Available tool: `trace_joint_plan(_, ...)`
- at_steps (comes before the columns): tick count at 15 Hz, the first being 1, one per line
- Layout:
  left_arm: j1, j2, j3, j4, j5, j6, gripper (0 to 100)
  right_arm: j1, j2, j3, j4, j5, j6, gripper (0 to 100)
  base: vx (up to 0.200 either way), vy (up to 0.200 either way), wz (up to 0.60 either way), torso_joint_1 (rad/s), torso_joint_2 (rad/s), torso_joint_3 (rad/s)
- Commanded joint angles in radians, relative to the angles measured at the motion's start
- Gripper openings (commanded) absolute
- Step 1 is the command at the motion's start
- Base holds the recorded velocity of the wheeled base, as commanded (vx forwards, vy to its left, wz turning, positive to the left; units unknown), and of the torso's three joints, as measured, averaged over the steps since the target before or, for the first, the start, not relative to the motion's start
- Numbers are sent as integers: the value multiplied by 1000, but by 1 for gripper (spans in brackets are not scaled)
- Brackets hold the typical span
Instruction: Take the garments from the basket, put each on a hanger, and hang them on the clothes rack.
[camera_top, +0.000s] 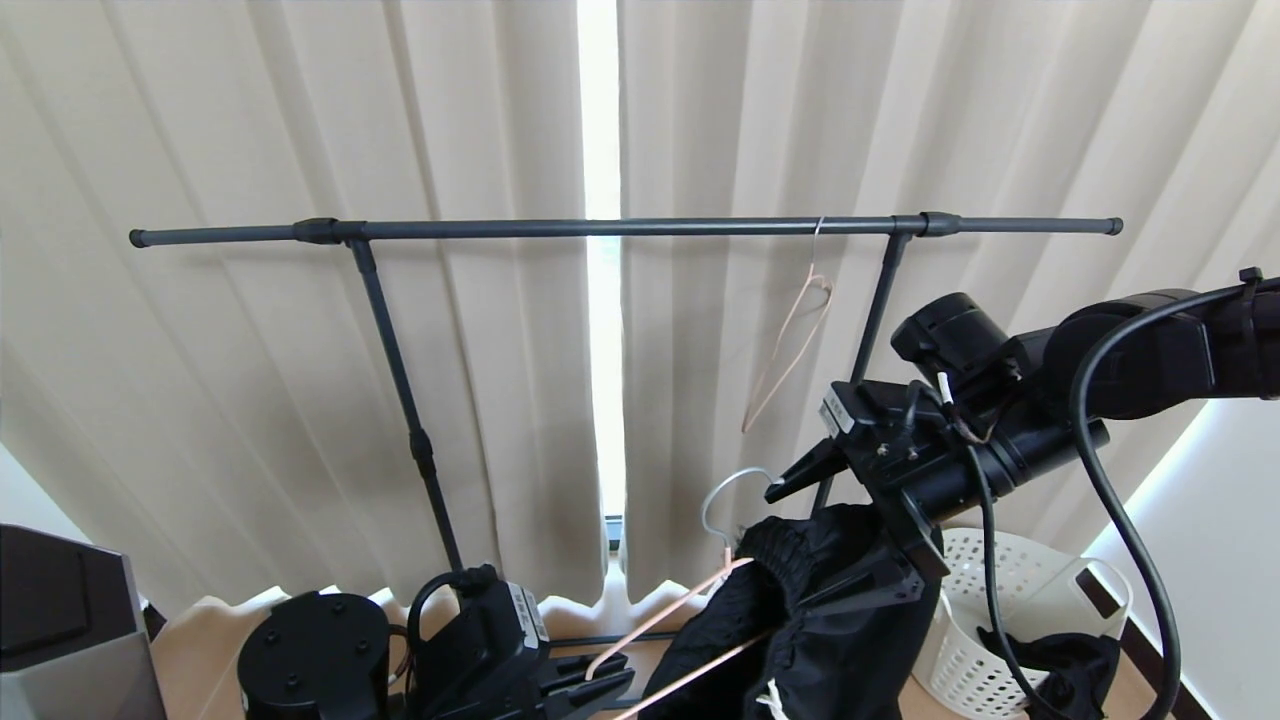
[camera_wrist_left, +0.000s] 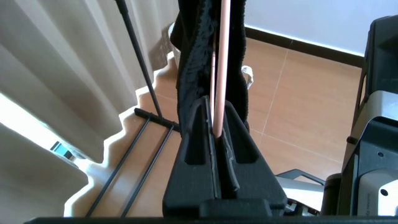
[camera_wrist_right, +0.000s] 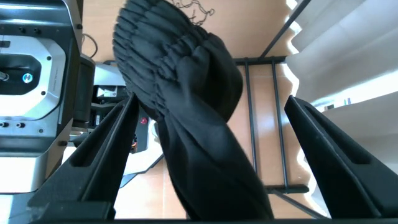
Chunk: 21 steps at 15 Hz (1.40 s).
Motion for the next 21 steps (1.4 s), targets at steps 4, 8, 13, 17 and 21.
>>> trace_joint_plan(4, 1, 0, 0, -1, 0, 0, 0, 0, 25, -1, -4, -1, 0, 100, 0, 0, 0, 0, 0, 0)
trace_joint_plan(8, 1, 0, 0, -1, 0, 1, 0, 0, 22, 0, -4, -1, 0, 100, 0, 0, 0, 0, 0, 0)
trace_joint_plan(13, 1, 2, -2, -1, 1, -6, 0, 0, 23, 2, -4, 16, 0, 0, 0, 0, 0, 0, 0, 0)
trace_joint_plan(17, 7, 6, -6, -1, -2, -9, 0, 0, 16, 2, -4, 16, 0, 0, 0, 0, 0, 0, 0, 0)
trace_joint_plan(21, 26, 11, -14, -1, 0, -3, 0, 2, 9, 11, -2, 14, 0, 0, 0, 0, 0, 0, 0, 0)
